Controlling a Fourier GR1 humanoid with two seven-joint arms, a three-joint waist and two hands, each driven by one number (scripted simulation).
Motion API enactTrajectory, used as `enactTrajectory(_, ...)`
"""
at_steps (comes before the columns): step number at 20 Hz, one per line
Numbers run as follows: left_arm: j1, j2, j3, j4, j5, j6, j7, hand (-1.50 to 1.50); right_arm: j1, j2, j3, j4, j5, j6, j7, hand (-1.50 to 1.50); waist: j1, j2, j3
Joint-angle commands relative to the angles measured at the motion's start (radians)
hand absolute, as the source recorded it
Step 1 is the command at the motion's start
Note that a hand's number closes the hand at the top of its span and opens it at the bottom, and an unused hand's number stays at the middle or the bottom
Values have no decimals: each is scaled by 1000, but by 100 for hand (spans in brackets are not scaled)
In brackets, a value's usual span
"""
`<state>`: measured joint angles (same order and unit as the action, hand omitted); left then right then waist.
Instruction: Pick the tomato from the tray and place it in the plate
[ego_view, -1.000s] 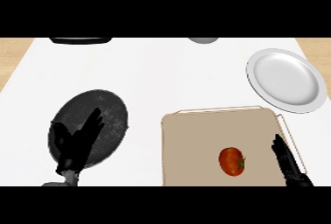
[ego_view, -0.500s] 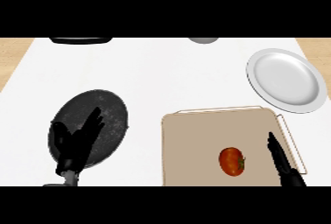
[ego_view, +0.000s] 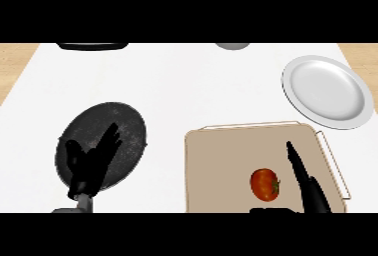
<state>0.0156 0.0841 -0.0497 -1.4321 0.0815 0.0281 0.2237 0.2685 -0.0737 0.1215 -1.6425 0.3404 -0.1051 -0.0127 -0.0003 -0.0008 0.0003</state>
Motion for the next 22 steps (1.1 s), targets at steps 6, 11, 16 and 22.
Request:
enactTrajectory(6, 48, -7, -3, -51, -11, -10, 3, 0, -73, 14, 52, 99, 143, -72, -49, 150, 1, 0, 0)
enactTrajectory(11, 33, 25, 41, 9, 15, -58, -18, 0, 18, 12, 76, 7, 180, -112, -43, 150, -2, 0, 0)
enactTrajectory(16, 19, -33, -14, -11, -26, -6, -11, 0, -171, 71, 4, 178, 215, -327, -43, 150, 9, 2, 0)
enactTrajectory(22, -36, -20, -30, 0, -38, -24, 6, 0, -433, 73, -35, 292, 619, -434, 400, 150, 89, 26, -12)
